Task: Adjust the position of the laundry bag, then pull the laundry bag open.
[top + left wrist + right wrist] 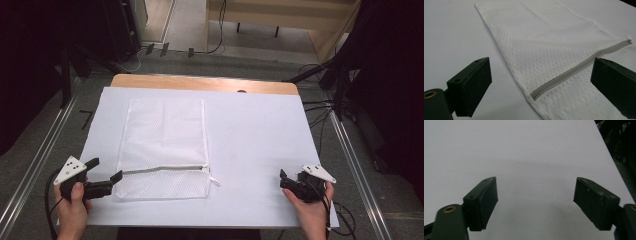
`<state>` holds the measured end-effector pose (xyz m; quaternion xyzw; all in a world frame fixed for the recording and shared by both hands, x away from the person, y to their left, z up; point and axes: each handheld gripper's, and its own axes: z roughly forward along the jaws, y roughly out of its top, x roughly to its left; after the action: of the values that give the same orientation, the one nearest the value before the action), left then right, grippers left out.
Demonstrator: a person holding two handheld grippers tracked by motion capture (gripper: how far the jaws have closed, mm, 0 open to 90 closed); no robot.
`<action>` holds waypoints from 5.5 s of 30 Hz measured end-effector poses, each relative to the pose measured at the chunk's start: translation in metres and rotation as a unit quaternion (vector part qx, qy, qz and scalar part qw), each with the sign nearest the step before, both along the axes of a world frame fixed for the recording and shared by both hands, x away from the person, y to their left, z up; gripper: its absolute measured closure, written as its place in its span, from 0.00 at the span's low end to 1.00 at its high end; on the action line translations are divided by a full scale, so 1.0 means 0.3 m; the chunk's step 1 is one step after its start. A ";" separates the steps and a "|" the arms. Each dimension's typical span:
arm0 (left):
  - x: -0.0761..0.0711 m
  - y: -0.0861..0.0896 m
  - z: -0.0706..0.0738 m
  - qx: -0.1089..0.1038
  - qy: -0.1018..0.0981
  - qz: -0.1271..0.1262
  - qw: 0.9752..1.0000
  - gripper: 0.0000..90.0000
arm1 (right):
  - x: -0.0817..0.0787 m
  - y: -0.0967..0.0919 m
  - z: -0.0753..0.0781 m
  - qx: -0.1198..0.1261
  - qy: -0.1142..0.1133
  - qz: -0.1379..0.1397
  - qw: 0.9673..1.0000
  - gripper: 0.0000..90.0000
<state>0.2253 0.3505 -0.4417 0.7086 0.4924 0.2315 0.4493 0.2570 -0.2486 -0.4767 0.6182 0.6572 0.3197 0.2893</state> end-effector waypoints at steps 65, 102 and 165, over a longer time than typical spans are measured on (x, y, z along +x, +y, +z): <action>-0.009 -0.022 -0.018 0.007 0.011 -0.006 1.000 0.09 | 0.269 0.748 0.038 0.065 0.072 0.225 0.970 1.00; -0.017 -0.043 -0.024 0.000 0.012 -0.007 1.000 0.09 | 0.082 0.344 0.040 0.073 0.052 0.181 0.979 1.00; -0.037 -0.246 -0.028 -0.012 0.023 -0.081 0.996 0.09 | -0.135 0.334 -0.019 0.016 0.032 0.221 0.975 0.75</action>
<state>0.2141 0.2767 -0.4501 0.7459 0.4463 0.1722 0.4634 0.2164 -0.1484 -0.4825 0.4723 0.7810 0.3665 0.1807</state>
